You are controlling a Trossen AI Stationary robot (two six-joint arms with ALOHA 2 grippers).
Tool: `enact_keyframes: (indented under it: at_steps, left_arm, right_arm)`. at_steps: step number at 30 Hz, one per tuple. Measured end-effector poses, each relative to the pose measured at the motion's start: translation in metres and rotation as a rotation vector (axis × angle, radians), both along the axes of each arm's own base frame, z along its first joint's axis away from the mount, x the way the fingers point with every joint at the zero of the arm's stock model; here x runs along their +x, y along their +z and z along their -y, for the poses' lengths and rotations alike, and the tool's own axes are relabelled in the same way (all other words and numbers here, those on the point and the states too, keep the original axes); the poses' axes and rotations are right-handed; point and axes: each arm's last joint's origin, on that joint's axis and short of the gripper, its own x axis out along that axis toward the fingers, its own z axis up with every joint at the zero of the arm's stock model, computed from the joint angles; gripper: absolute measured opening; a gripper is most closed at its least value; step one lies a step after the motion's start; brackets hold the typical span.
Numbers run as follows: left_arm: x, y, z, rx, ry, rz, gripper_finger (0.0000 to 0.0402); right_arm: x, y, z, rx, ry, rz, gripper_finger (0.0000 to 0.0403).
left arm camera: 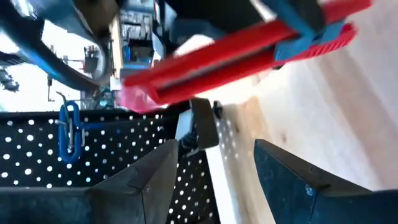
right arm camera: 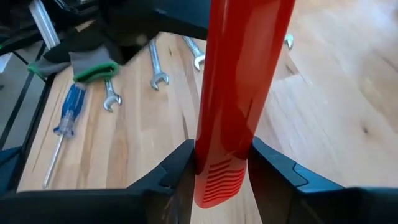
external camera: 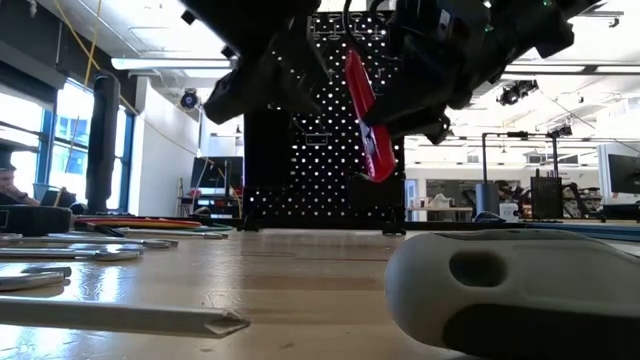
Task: Hang tools onto peg board
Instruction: Put the red cutter into the big black bin on the black pegboard
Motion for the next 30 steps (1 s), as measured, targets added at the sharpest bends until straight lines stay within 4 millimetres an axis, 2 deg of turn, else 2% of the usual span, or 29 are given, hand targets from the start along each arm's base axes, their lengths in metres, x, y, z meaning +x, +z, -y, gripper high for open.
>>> enact_keyframes:
  at_steps: [5,9,18,21,26,30]
  left_arm:
    - [0.002,0.003,0.009,-0.042,-0.093,0.001,0.0207]
    - [0.005,0.004,0.007,-0.074,-0.15,-0.007,0.0207]
    - [0.009,0.005,0.0,-0.063,-0.153,-0.007,0.0207]
    - [0.007,0.002,-0.002,-0.084,-0.127,-0.022,0.0207]
    - [-0.002,-0.006,0.004,-0.243,-0.103,-0.048,0.0207]
    - [-0.006,-0.013,0.005,-0.488,-0.047,-0.052,0.0207]
  right_arm:
    - [0.0,0.0,0.0,0.02,0.005,0.004,0.0117]
    - [0.003,0.005,-0.001,0.054,0.035,0.052,0.0106]
    - [0.003,0.004,-0.001,0.059,0.064,0.045,0.0035]
    - [0.0,0.001,-0.004,0.005,0.152,0.01,0.0019]
    - [-0.007,-0.002,-0.025,-0.15,0.366,0.008,0.0023]
    - [-0.006,-0.007,-0.031,-0.27,0.376,0.012,0.0067]
